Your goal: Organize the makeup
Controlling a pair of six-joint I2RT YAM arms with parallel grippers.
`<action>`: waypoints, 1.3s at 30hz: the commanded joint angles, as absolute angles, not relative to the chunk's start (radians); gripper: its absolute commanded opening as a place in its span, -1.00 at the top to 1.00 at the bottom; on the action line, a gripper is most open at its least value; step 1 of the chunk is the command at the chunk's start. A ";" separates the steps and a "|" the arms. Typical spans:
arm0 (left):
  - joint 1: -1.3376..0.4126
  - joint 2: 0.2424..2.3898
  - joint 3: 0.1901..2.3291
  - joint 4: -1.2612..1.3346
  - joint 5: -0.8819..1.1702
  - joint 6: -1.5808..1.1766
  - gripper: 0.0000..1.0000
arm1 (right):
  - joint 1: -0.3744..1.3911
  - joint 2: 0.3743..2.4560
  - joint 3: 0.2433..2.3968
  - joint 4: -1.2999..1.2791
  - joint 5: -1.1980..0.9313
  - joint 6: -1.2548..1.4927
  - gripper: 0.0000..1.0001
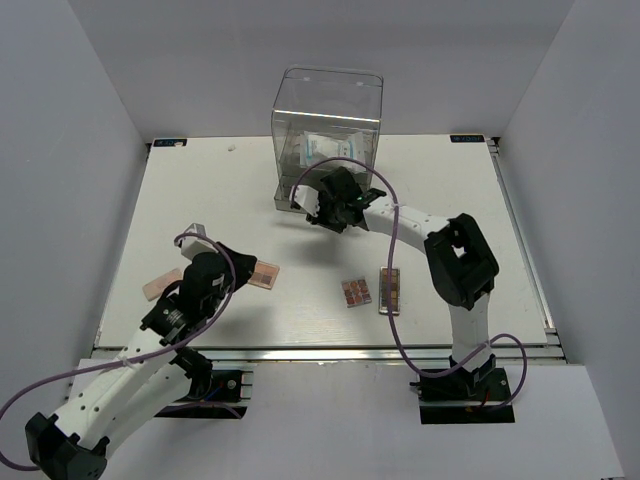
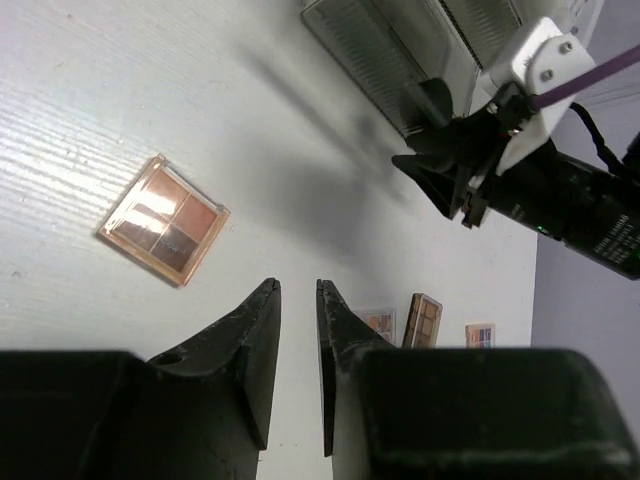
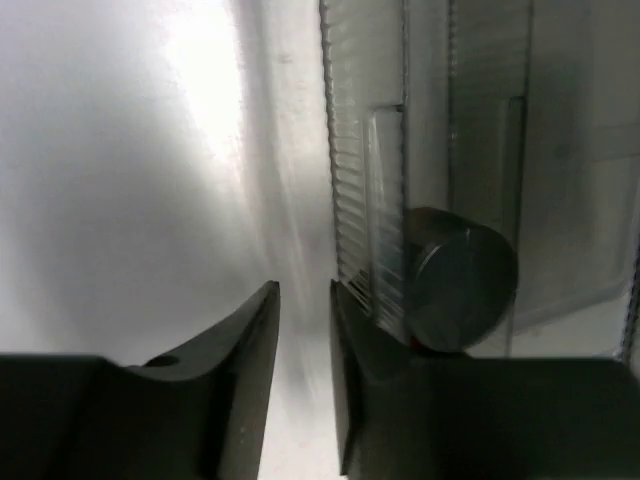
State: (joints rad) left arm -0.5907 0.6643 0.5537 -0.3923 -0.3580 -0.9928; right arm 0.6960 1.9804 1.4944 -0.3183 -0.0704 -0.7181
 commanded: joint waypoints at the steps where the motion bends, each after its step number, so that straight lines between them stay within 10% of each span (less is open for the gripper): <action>1: -0.586 0.618 0.529 -0.428 -0.379 -1.049 0.37 | 0.692 2.016 1.560 -0.212 0.074 -0.730 0.30; 5: -0.586 0.607 0.523 -0.437 -0.390 -1.051 0.35 | 0.692 2.040 1.563 -0.153 0.115 -0.753 -0.49; 9: -0.586 0.621 0.515 -0.411 -0.382 -1.049 0.32 | 0.690 2.071 1.588 -0.129 0.146 -0.767 -0.78; 23: -0.586 0.716 0.439 -0.150 -0.259 -1.063 0.07 | 0.666 2.086 1.589 -0.072 0.166 -0.769 -0.79; 32: -0.586 0.975 0.440 0.185 -0.196 -1.063 0.01 | 0.631 1.717 1.401 -0.258 -0.245 -0.723 -0.76; 35: -0.584 1.106 0.488 0.306 -0.152 -1.077 0.01 | 0.565 1.553 1.313 -0.265 -0.366 -0.618 -0.41; 37: -0.581 1.248 0.521 0.366 -0.130 -1.094 0.03 | 0.491 1.442 1.245 -0.268 -0.457 -0.539 0.54; 39: -0.578 1.387 0.574 0.454 -0.106 -1.120 0.05 | 0.441 1.351 1.191 -0.270 -0.504 -0.485 1.00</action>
